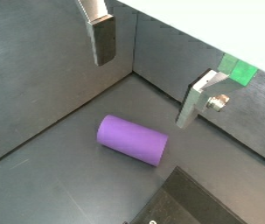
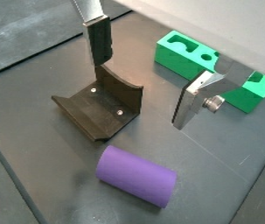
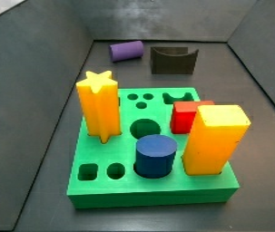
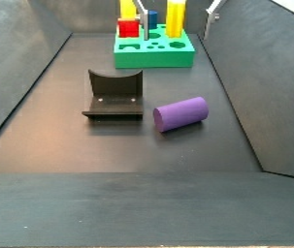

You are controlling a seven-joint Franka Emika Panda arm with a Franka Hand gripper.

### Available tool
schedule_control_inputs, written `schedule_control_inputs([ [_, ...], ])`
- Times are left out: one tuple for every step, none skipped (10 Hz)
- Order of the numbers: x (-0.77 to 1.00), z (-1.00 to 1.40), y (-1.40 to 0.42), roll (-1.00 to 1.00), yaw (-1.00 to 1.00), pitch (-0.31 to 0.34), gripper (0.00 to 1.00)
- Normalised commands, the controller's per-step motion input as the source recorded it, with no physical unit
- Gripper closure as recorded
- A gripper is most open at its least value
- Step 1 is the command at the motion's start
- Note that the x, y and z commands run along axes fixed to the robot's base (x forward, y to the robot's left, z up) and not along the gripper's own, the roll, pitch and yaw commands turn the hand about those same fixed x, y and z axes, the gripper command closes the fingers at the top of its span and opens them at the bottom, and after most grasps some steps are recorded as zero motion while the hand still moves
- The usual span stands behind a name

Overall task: Pick up the round object. Move up. Place the round object on the fixture. Regrasp the round object. Move to above the board. Insert the round object.
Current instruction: Pick up the round object.

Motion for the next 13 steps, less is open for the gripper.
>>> schedule_control_inputs([
  [-0.08, -0.31, 0.17, 0.00, -0.73, -0.150, 0.00],
  [-0.05, -0.48, 0.01, 0.00, -1.00, -0.091, 0.00],
  [0.00, -0.53, 0.00, 0.00, -1.00, -0.070, 0.00],
  [0.00, -0.55, 0.00, 0.00, -1.00, -0.064, 0.00],
  [0.00, -0.55, 0.00, 0.00, -1.00, -0.050, 0.00],
  [0.00, -0.55, 0.00, 0.01, -1.00, -0.014, 0.00],
  [0.00, -0.56, 0.00, 0.02, -1.00, -0.011, 0.00],
  [0.00, -0.55, 0.00, 0.03, -1.00, -0.016, 0.00],
  [0.00, -0.56, 0.00, 0.03, -1.00, -0.009, 0.00],
  [0.00, -0.58, 0.00, 0.03, -1.00, 0.000, 0.00],
  [0.00, -0.55, 0.00, 0.04, -1.00, -0.004, 0.00],
  [0.00, -0.55, 0.00, 0.04, -1.00, -0.009, 0.00],
  [0.00, -0.58, 0.00, 0.04, -1.00, 0.000, 0.00],
])
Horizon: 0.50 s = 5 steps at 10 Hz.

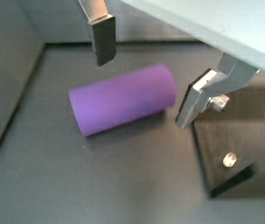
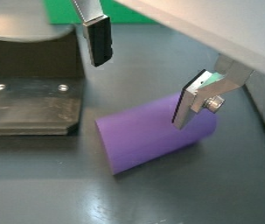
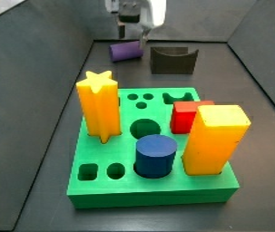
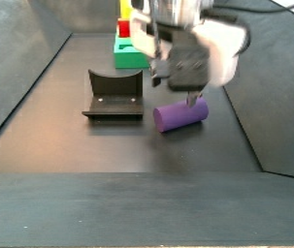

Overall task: Pick up the round object. Move up. Place the round object on the fixture. Regrasp the round object. Move to above the board. Insert the round object.
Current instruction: Pick up the round object.

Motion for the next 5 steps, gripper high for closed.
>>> schedule_control_inputs([
  [0.00, -0.58, 0.01, 0.04, -1.00, -0.004, 0.00],
  [0.01, -0.61, 0.22, 0.06, -0.81, 0.000, 0.00],
  [0.03, -0.64, 0.42, 0.08, -0.57, 0.000, 0.00],
  [0.07, -0.65, 0.52, 0.06, -0.47, 0.000, 0.00],
  [0.00, -0.57, 0.50, 0.05, -0.35, -0.033, 0.00],
])
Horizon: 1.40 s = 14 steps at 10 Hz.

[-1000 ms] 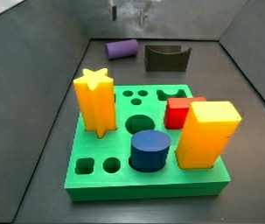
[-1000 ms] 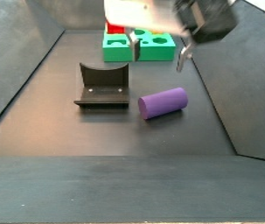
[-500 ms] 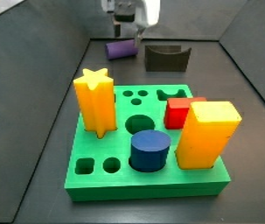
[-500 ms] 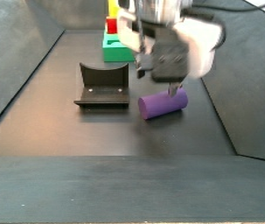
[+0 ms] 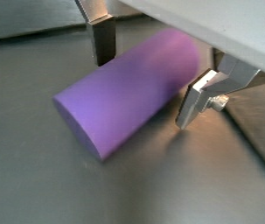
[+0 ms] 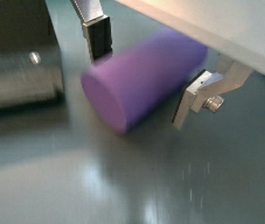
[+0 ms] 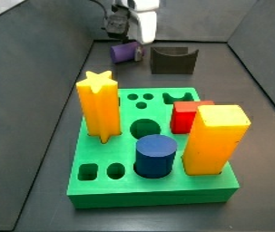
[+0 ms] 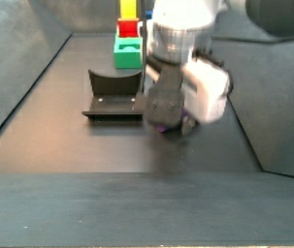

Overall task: Pick up the round object. Move up. Place the round object on the fixture. Regrasp the round object. Move to above the board. Insert the round object.
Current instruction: Pick up the round object.

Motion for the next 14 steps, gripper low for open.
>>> schedule_control_inputs([
  [-0.03, -0.26, 0.15, 0.05, -0.04, -0.016, 0.00],
  [0.00, 0.00, 0.00, 0.00, 0.00, -0.007, 0.00],
  [0.00, 0.00, 0.01, -0.02, 0.00, -0.001, 0.00],
  [0.00, 0.00, 0.00, 0.00, 0.00, 0.000, 1.00],
  [0.00, 0.00, 0.00, 0.00, 0.00, 0.000, 1.00],
  [0.00, 0.00, 0.00, 0.00, 0.00, 0.000, 1.00],
  [0.00, 0.00, 0.00, 0.00, 0.00, 0.000, 1.00],
  [0.00, 0.00, 0.00, 0.00, 0.00, 0.000, 1.00],
  [0.00, 0.00, 0.00, 0.00, 0.00, 0.000, 1.00],
  [0.00, 0.00, 0.00, 0.00, 0.00, 0.000, 1.00],
  [0.00, 0.00, 0.00, 0.00, 0.00, 0.000, 1.00],
  [0.00, 0.00, 0.00, 0.00, 0.00, 0.000, 1.00],
  [0.00, 0.00, 0.00, 0.00, 0.00, 0.000, 1.00],
  [0.00, 0.00, 0.00, 0.00, 0.00, 0.000, 1.00],
])
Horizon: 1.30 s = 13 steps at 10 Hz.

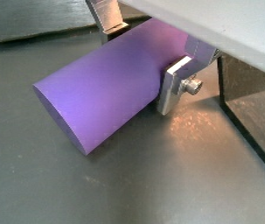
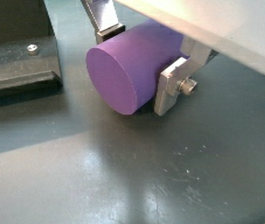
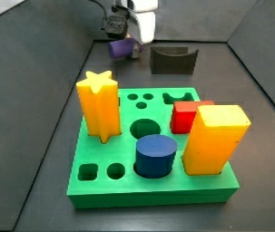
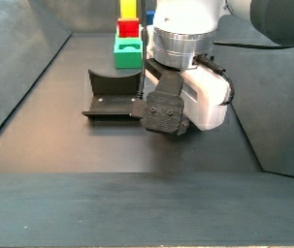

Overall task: Pick up the round object. Move up. Place the round object on the fixture. Regrasp the round object. Move to above the board. Insert the round object.
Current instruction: Move up, then place the round object on the fixture.

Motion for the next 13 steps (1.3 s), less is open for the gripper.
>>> schedule_control_inputs([
  [0.00, 0.83, 0.00, 0.00, 0.00, 0.000, 1.00],
  [0.02, 0.83, -0.01, 0.00, 0.02, 0.011, 1.00],
  [0.00, 0.76, -0.01, -0.01, 0.02, 0.029, 1.00],
  [0.00, 0.59, -0.01, -0.01, 0.02, 0.049, 1.00],
  [0.00, 0.44, -0.01, -0.02, 0.02, 0.056, 1.00],
  [-0.01, 0.22, -0.01, -0.02, 0.02, 0.056, 1.00],
  [0.00, 1.00, 0.00, 0.00, 0.00, 0.000, 1.00],
  [0.00, 1.00, 0.00, 0.00, 0.00, -0.002, 1.00],
  [-0.01, 1.00, 0.00, 0.00, 0.00, 0.007, 1.00],
  [-0.02, 1.00, -0.01, -0.01, 0.00, 0.014, 1.00],
  [-0.02, 1.00, -0.01, -0.01, 0.00, 0.014, 1.00],
  [-0.03, 1.00, -0.01, -0.02, 0.00, 0.020, 1.00],
  [-0.03, 0.90, -0.01, -0.02, 0.00, 0.025, 1.00],
])
